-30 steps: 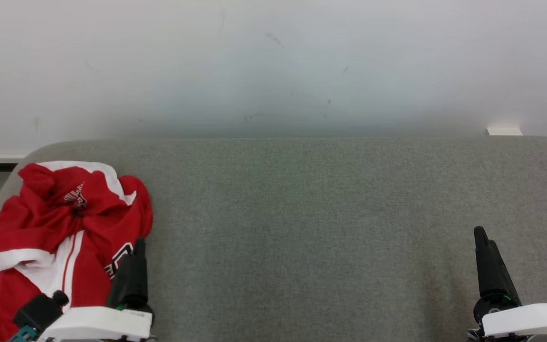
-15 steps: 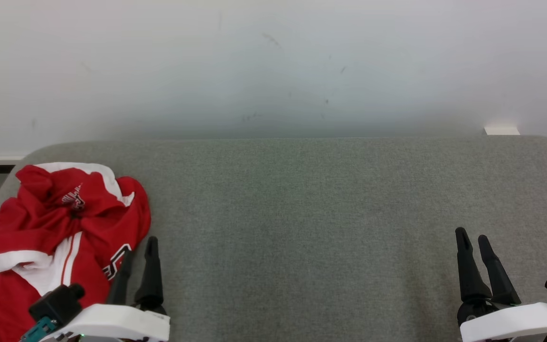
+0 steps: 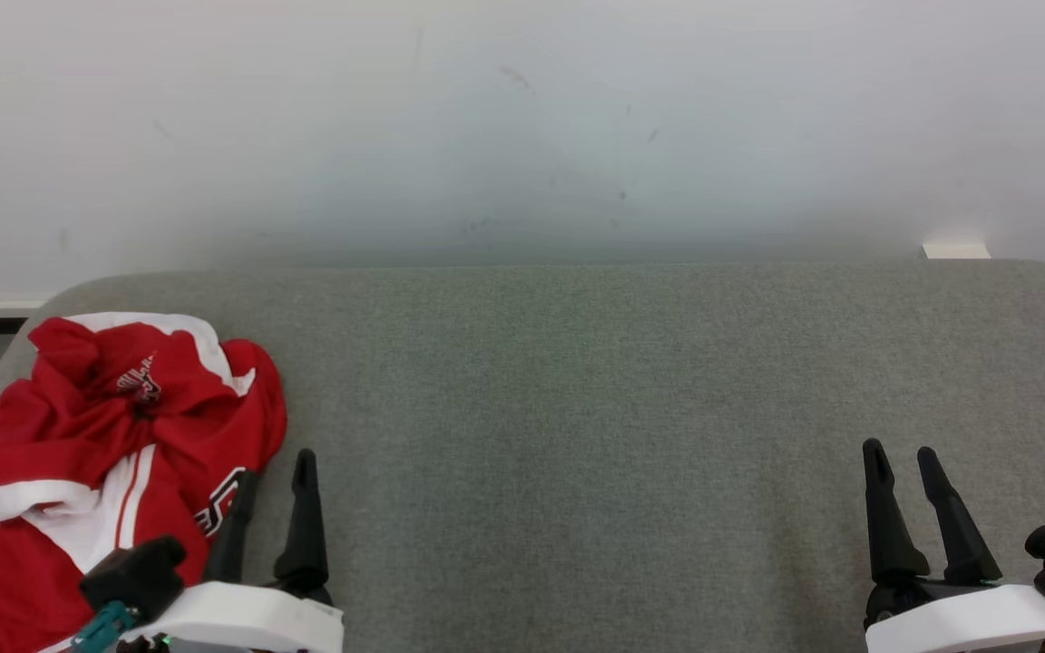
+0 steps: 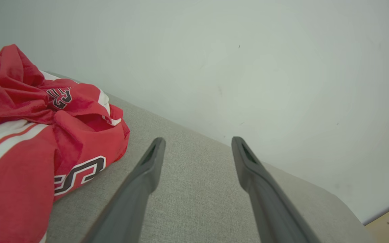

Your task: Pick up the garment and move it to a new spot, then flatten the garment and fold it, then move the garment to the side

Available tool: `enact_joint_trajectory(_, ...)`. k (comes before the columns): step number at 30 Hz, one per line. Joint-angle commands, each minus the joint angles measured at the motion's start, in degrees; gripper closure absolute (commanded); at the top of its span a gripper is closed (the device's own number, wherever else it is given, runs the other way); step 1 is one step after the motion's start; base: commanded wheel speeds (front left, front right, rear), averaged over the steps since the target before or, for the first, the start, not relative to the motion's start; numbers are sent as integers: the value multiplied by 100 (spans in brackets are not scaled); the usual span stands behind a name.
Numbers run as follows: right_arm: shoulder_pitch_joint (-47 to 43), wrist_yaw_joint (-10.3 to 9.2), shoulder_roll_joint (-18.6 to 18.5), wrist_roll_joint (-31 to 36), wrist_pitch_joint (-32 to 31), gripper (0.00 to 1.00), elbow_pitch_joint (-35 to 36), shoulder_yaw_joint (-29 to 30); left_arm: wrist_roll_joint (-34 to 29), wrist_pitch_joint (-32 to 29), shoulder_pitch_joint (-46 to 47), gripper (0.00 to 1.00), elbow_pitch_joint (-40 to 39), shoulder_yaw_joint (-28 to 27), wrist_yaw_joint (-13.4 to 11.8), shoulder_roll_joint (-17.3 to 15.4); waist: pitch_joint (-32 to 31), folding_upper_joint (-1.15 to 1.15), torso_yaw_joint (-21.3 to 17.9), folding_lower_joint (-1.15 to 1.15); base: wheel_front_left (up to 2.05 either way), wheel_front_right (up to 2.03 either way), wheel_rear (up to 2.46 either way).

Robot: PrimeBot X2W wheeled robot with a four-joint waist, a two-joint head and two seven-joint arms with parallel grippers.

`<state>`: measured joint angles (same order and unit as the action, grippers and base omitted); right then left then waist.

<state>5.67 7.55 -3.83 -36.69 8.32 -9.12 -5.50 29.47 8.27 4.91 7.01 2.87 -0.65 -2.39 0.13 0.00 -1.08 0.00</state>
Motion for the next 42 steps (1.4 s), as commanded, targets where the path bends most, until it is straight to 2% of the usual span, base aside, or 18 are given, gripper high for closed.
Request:
enact_joint_trajectory(1, 74, -7, -7, 228, 74, 0, 19, 3, -223, 81, 54, 0, -30, 28, -26, -46, -5, 0, -2, 0, 0, 0, 0)
enact_joint_trajectory(17, 91, -8, 36, 979, 283, 0, 57, -150, -1066, 287, 34, 0, -4, 121, -79, -54, -23, 0, -28, 0, 0, 0, 0)
enact_joint_trajectory(42, 116, -11, 83, 1867, 572, 0, 163, -229, -1858, 579, 67, 0, -56, 213, -22, -64, 12, 0, -74, 0, 0, 0, 0)
